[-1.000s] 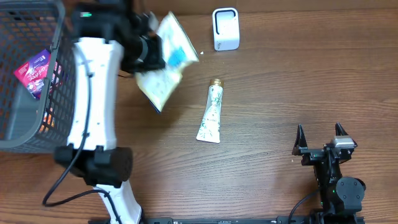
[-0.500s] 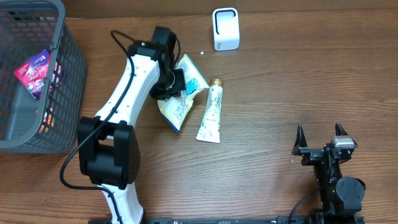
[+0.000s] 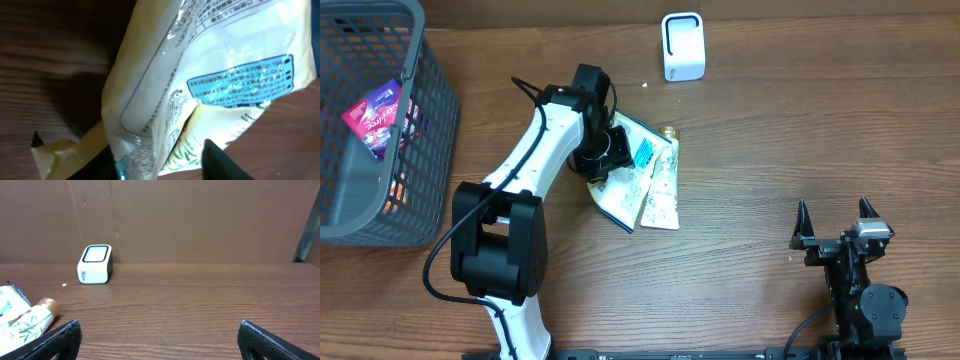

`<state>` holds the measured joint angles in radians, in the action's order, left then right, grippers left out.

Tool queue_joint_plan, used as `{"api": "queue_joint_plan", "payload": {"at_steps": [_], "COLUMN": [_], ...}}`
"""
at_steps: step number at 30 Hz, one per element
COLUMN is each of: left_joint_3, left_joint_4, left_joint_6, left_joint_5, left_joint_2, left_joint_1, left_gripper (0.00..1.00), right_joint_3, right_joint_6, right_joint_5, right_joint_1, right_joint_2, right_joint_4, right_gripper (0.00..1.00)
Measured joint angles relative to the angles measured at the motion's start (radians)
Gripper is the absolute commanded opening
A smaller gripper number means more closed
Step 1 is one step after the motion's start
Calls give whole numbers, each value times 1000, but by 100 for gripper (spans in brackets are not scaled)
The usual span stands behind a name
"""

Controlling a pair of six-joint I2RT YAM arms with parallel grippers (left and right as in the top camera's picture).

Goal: Scan the item barcode
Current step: 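Lift the bag out and place it beside the tube, then move the left gripper back into the grey basket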

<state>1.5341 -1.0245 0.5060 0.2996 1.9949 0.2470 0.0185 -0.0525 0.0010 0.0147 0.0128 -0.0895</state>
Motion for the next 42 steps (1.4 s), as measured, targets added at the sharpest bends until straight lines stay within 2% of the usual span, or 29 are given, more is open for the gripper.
{"api": "queue_joint_plan", "payload": {"at_steps": [1,2,5,10,12,16,19,20,22,24,26,30,34,36,42], "left_joint_3": [1,6,62,248,306,369,423,455,541,641,766,1005,1177,1244,1271], "left_joint_4": [-6,-20,-86,-181,-219,-275,-329,-350,-394,-434,-472,-528,-541,-536,-463], "left_joint_6": [-16,-26,-48,-85,-94,-96,-98,-100,-107,-112,-116,-117,-121,-117,-27], "left_joint_5": [13,27,68,86,69,6,-43,-63,-101,-135,-174,-243,-282,-294,-310], "left_joint_2": [0,0,1,1,1,1,1,1,1,1,1,1,1,1,2], "left_joint_1": [0,-1,-6,-11,-12,-14,-24,-28,-42,-62,-93,-191,-336,-443,-719], "left_gripper": [11,4,5,17,19,18,8,7,12,23,30,54,62,72,78], "right_joint_3": [0,0,0,0,0,0,0,0,0,0,0,0,0,0,0], "right_joint_6": [0,0,0,0,0,0,0,0,0,0,0,0,0,0,0], "right_joint_5": [0,0,0,0,0,0,0,0,0,0,0,0,0,0,0], "right_joint_1": [0,0,0,0,0,0,0,0,0,0,0,0,0,0,0], "right_joint_2": [0,0,0,0,0,0,0,0,0,0,0,0,0,0,0], "right_joint_4": [0,0,-1,0,0,0,-1,0,0,0,0,0,-1,0,-1], "right_gripper": [100,100,100,100,100,100,100,100,100,100,100,100,100,100,100]}}
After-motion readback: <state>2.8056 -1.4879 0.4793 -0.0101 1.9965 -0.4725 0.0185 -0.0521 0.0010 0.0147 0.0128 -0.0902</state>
